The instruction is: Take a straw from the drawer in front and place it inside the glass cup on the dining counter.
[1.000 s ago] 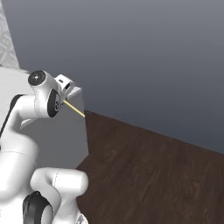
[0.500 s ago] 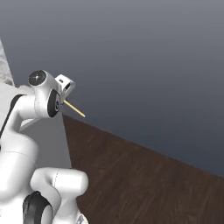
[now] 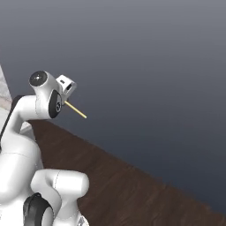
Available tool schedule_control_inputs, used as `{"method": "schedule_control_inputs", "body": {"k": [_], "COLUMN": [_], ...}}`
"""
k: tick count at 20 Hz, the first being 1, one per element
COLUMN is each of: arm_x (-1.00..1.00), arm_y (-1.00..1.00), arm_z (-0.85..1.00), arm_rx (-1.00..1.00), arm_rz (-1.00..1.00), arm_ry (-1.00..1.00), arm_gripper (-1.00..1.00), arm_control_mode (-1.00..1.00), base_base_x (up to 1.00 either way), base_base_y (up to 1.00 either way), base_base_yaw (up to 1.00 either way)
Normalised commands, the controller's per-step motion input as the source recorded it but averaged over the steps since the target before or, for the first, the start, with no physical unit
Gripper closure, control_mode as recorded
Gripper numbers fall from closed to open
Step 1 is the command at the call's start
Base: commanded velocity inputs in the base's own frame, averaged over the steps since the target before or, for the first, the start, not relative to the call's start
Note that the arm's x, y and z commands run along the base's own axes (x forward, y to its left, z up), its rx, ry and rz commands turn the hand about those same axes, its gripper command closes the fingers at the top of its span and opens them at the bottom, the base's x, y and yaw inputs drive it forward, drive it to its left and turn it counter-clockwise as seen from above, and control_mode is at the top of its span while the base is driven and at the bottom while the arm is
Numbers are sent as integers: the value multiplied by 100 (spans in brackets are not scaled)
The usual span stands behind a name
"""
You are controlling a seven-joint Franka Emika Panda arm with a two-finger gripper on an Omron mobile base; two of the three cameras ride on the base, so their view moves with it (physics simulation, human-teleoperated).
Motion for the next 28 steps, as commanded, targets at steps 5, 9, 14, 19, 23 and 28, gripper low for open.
{"method": "schedule_control_inputs", "body": {"k": [5, 9, 14, 19, 23, 28], "arm_x": [0, 0, 0, 0, 0, 0], "arm_y": [0, 0, 0, 0, 0, 0], "arm_z": [0, 0, 0, 0, 0, 0], "arm_rx": [0, 0, 0, 0, 0, 0], "arm_rz": [0, 0, 0, 0, 0, 0], "arm_ry": [0, 0, 0, 0, 0, 0], "arm_gripper": [100, 100, 100, 100, 100, 100], "arm_control_mode": [100, 100, 100, 100, 100, 100], "base_base_x": [93, 89, 87, 87, 87, 87], "base_base_y": [-47, -50, -49, -41, -35, -36], "base_base_yaw": [23, 29, 37, 46, 54, 60]}}
